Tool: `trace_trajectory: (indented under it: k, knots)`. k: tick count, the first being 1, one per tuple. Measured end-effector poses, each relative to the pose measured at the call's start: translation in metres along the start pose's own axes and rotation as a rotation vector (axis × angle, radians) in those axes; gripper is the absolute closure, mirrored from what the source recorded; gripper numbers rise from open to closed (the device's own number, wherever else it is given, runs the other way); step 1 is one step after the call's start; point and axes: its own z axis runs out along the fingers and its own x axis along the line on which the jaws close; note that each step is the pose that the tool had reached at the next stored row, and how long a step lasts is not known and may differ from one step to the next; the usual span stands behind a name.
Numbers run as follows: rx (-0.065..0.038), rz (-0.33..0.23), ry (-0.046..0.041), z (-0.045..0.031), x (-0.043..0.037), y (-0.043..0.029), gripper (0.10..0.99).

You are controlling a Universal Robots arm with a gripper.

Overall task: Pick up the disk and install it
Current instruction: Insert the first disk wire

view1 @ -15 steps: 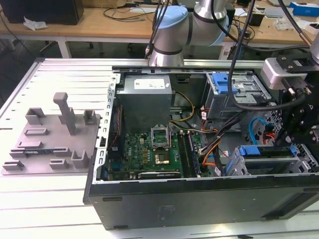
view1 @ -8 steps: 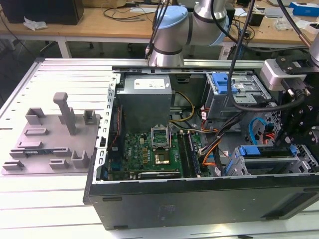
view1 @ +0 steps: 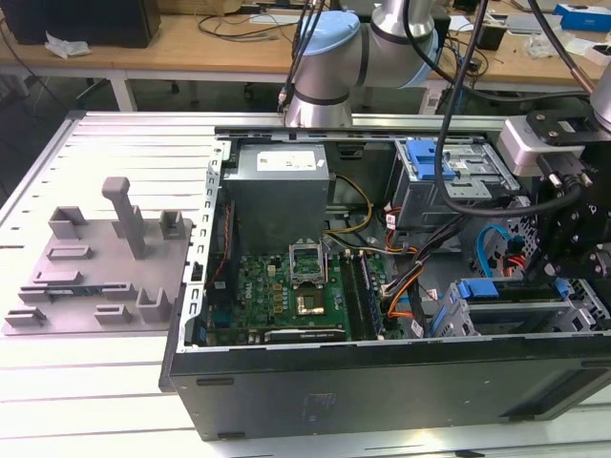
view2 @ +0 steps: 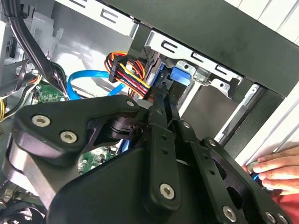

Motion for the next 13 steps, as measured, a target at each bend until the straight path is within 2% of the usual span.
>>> trace_trajectory:
  k: [13]
  knots:
    - [0.0, 0.0, 0.0001, 0.0032, 0.0, 0.0003, 0.918]
